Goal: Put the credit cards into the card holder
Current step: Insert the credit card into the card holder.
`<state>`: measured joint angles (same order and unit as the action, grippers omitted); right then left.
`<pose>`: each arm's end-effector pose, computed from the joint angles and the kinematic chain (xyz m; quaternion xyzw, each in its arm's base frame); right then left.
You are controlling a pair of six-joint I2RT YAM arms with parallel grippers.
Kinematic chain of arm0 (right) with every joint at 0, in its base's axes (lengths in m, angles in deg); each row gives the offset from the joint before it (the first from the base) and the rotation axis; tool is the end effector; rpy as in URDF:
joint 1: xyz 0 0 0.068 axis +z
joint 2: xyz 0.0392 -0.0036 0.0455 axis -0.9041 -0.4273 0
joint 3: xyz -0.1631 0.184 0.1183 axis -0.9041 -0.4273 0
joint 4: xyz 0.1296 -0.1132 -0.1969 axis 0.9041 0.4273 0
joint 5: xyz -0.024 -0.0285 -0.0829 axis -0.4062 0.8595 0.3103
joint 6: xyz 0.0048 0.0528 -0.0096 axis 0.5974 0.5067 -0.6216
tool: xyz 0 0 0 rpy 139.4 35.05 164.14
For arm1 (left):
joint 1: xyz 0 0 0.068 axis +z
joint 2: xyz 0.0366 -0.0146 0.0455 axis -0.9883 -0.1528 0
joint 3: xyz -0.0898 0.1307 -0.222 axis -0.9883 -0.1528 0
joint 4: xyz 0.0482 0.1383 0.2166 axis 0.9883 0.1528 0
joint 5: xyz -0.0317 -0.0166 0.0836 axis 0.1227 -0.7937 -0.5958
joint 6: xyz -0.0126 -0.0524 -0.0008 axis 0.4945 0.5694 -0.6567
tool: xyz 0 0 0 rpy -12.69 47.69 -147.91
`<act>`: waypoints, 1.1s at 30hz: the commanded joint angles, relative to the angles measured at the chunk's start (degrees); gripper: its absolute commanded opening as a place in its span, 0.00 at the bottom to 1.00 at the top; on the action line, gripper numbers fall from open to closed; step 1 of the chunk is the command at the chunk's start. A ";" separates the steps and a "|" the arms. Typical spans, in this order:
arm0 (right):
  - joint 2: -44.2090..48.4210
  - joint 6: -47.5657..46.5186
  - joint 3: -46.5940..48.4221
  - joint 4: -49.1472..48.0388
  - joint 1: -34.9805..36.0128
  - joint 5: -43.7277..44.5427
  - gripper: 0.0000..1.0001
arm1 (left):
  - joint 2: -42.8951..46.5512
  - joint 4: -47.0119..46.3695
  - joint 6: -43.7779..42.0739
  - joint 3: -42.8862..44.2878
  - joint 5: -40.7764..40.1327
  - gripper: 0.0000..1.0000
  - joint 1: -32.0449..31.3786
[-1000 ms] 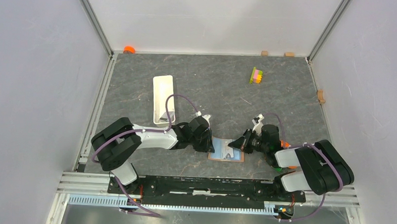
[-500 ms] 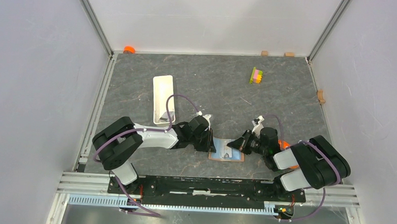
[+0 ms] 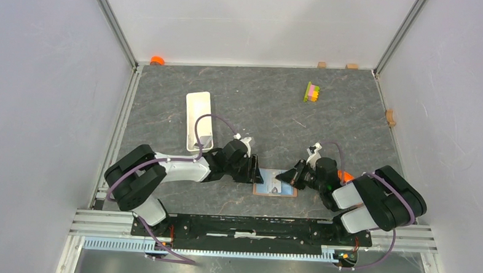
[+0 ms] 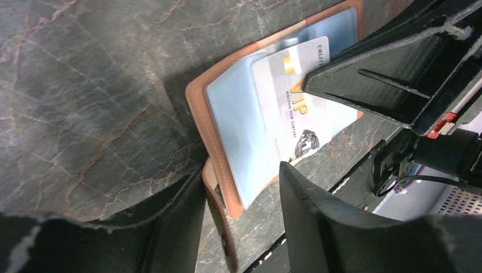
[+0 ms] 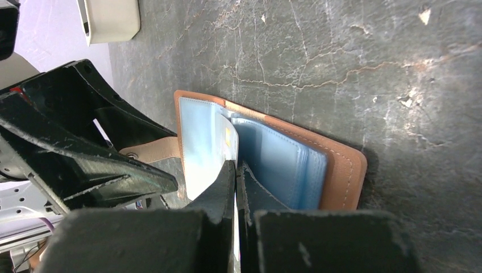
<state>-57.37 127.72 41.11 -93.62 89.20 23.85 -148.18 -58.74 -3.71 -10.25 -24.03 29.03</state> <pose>0.1574 0.0884 0.0887 0.1349 0.8442 0.4598 0.2403 0.1783 -0.2408 0.1449 0.0906 0.9199 -0.3382 0.1766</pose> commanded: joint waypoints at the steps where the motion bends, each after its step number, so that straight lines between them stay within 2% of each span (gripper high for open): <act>1: -0.99 -3.75 -1.78 12.06 0.56 5.19 0.00 | -0.47 1.58 -2.02 -2.29 -1.55 0.53 0.76; 9: -0.69 -3.85 -1.89 12.87 1.57 5.71 0.00 | -3.45 -2.07 -0.35 -3.10 1.13 0.13 0.73; 13: -1.00 -2.52 -2.07 12.07 3.73 6.39 0.00 | -3.63 -2.93 -0.23 -3.60 1.45 0.03 0.74; 18: -1.97 1.17 -3.93 7.39 7.08 8.86 0.00 | -3.98 -4.85 0.20 -4.35 2.87 0.02 0.69; 27: -6.96 2.90 -0.90 3.06 10.75 9.72 0.01 | -4.03 -6.06 0.25 -4.85 3.79 0.02 0.77; 30: -4.45 1.80 -1.01 5.15 10.75 10.52 0.10 | -3.39 -6.06 0.80 -5.68 2.77 0.02 0.77; 33: -0.06 -1.12 0.15 11.68 10.73 12.78 0.19 | -2.97 -6.19 1.24 -6.41 2.16 0.02 0.85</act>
<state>-59.93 132.05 41.76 -98.21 98.88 33.22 -149.51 -65.76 -3.43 -14.49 -21.06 30.88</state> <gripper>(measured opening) 0.149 0.070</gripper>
